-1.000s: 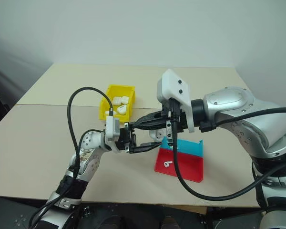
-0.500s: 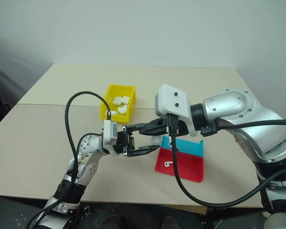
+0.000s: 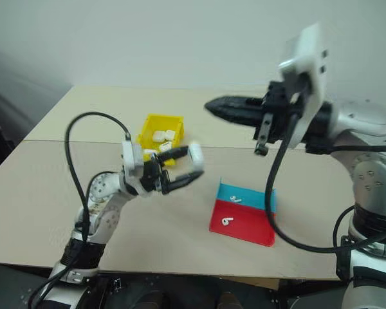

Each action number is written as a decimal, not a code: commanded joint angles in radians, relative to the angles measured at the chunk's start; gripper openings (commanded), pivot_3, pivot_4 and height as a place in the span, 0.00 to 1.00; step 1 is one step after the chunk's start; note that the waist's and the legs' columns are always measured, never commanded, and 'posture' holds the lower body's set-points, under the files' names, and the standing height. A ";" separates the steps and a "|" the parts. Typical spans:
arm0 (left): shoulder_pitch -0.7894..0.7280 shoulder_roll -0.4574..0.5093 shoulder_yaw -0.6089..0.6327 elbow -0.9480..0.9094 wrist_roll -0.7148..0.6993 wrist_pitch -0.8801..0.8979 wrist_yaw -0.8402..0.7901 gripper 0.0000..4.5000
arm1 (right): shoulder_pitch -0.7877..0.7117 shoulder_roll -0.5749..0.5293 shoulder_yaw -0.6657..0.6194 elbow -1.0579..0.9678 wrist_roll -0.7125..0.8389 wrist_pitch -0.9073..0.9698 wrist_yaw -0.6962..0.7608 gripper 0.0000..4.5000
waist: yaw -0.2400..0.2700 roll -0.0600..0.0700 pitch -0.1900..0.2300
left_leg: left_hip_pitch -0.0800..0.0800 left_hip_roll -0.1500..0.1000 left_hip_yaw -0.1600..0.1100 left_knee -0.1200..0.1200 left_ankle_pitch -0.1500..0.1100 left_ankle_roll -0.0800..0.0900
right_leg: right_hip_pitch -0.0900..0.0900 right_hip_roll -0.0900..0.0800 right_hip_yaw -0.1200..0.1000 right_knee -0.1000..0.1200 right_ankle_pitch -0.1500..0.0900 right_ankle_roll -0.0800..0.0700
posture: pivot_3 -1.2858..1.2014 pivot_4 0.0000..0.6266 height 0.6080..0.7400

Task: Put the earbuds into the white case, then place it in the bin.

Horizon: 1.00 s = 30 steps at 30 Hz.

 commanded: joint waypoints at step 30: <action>-0.368 -0.037 0.068 0.643 0.358 -0.014 0.492 0.98 | 0.268 -0.139 0.003 -0.171 -0.047 0.014 -0.145 0.00 | 0.003 0.000 0.000 | -0.002 -0.002 -0.001 -0.001 0.000 0.000 | -0.002 0.000 0.000 -0.001 0.000 0.001 | 0.52 0.24 1.00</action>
